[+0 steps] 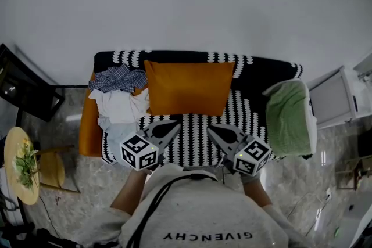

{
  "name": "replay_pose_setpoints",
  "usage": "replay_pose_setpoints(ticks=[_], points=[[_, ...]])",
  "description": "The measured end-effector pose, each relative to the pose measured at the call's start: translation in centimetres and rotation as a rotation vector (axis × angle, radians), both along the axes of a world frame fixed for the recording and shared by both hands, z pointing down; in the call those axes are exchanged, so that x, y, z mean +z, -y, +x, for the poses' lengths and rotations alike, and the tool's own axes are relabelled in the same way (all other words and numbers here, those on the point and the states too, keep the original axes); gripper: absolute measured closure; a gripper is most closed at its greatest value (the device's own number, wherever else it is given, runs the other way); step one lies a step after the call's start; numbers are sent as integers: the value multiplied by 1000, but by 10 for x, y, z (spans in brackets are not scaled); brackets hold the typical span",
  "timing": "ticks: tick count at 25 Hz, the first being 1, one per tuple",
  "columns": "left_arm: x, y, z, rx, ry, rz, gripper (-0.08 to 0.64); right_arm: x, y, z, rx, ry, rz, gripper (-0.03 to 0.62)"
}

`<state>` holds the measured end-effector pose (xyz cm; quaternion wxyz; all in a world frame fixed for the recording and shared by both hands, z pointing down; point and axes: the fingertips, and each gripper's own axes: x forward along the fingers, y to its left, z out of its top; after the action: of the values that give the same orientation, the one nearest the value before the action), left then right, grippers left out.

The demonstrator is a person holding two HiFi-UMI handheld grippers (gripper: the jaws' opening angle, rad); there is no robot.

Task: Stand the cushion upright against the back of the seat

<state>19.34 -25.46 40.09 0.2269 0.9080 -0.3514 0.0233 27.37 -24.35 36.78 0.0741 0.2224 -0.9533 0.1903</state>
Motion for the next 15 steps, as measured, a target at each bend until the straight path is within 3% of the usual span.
replay_pose_setpoints(ticks=[15], points=[[12,8,3,-6,-27,-54,535,8,9,3,-18,2,-22,575]])
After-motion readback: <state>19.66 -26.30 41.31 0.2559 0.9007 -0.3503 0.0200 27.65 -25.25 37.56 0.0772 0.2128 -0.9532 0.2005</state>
